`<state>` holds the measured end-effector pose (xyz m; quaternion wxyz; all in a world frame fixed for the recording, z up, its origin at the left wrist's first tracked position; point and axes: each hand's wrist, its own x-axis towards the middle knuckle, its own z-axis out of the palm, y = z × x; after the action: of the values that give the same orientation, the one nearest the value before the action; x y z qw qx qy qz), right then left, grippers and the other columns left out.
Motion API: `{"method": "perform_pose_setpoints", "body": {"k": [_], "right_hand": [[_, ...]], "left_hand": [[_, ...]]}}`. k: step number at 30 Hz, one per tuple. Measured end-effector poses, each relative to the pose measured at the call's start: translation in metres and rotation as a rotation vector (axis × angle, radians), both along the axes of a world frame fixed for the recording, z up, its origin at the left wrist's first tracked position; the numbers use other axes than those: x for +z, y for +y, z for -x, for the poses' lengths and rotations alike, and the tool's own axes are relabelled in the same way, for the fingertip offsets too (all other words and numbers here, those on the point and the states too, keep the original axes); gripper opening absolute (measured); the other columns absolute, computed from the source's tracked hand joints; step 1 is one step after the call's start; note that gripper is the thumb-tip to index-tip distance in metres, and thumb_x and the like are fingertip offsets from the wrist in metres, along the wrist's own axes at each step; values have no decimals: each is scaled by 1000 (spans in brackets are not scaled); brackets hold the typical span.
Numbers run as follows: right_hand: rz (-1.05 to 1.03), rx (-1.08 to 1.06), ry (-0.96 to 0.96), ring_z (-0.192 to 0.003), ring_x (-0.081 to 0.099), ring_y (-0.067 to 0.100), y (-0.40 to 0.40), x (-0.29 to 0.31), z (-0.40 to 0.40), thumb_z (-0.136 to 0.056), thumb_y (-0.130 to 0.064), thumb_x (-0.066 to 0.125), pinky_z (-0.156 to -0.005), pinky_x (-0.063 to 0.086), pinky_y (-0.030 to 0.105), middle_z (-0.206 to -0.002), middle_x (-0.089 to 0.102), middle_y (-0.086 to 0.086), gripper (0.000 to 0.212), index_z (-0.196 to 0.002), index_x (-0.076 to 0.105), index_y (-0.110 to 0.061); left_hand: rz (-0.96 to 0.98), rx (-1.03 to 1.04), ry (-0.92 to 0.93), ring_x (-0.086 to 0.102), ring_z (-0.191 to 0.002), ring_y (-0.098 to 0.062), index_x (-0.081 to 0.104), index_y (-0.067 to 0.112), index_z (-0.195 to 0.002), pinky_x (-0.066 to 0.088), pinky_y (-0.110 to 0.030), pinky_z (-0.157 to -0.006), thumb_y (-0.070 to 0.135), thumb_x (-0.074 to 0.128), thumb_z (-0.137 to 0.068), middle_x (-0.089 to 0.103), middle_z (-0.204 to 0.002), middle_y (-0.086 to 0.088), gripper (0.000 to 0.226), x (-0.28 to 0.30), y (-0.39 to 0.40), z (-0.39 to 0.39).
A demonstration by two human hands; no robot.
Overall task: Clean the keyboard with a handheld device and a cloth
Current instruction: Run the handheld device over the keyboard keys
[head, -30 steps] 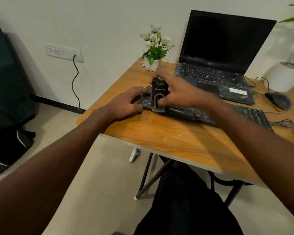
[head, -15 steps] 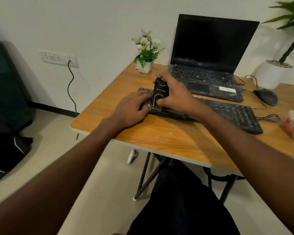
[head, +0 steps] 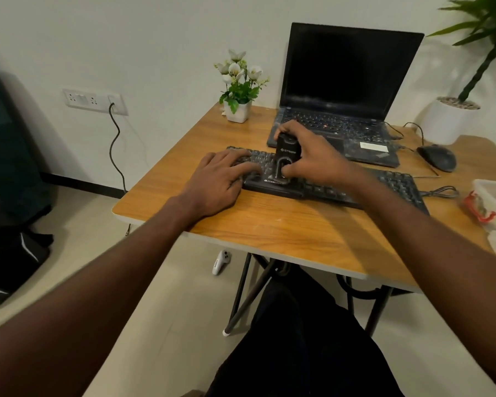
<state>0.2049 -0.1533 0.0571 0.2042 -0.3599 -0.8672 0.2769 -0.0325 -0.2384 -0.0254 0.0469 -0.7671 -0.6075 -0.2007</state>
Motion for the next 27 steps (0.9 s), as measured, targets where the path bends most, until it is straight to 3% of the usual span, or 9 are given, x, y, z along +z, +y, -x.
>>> {"method": "perform_pose_setpoints", "body": {"k": [5,11,13,17,20,24,27], "right_hand": [[-23,-19,-333,-99,62,23,12,28,-28,-81,-11,81,-63,49,25,-117,55,7,80,-145,37,-32],[-114,42,-76,-94,64,15,-16,2,-39,-80,-14,81,-67,57,29,-116,58,1,69,-132,42,-38],[-101,38,-152,-97,62,14,-13,7,-63,-81,-12,80,-72,59,33,-119,57,0,69,-131,42,-41],[-69,-32,-259,-99,57,13,-6,23,-99,-84,-9,79,-69,52,25,-120,51,-1,73,-138,39,-39],[-103,-96,-44,-104,61,17,-7,17,-98,-83,-9,80,-66,59,26,-128,53,1,70,-135,43,-37],[-110,-123,124,-106,63,20,-3,-3,-78,-80,-8,82,-67,65,34,-129,53,1,68,-130,46,-36],[-92,-73,-7,-101,63,17,2,-1,-83,-80,-9,81,-65,62,33,-120,54,-1,67,-130,45,-36]], "left_hand": [[4,-25,-15,39,-148,-21,56,40,-143,27,-52,-122,28,36,-102,46,-158,0,47,0,-3,2],[39,-46,-41,41,-146,-21,53,38,-143,27,-46,-121,28,36,-104,48,-156,-3,44,1,-2,-1],[51,-45,-44,42,-145,-21,53,39,-143,30,-48,-120,29,36,-104,47,-155,-2,44,1,-3,-1],[27,-26,-64,46,-138,-20,60,34,-136,32,-46,-117,25,41,-100,53,-146,-1,42,5,-2,-7],[-78,31,-118,52,-130,-22,68,22,-123,35,-43,-115,18,51,-93,61,-135,-2,35,12,4,-35],[-138,73,-235,51,-131,-16,65,20,-135,33,-41,-117,17,52,-99,62,-138,1,38,11,25,-106],[-91,134,-187,46,-143,-18,56,25,-147,27,-49,-122,30,44,-106,58,-150,2,43,-5,40,-129]]}}
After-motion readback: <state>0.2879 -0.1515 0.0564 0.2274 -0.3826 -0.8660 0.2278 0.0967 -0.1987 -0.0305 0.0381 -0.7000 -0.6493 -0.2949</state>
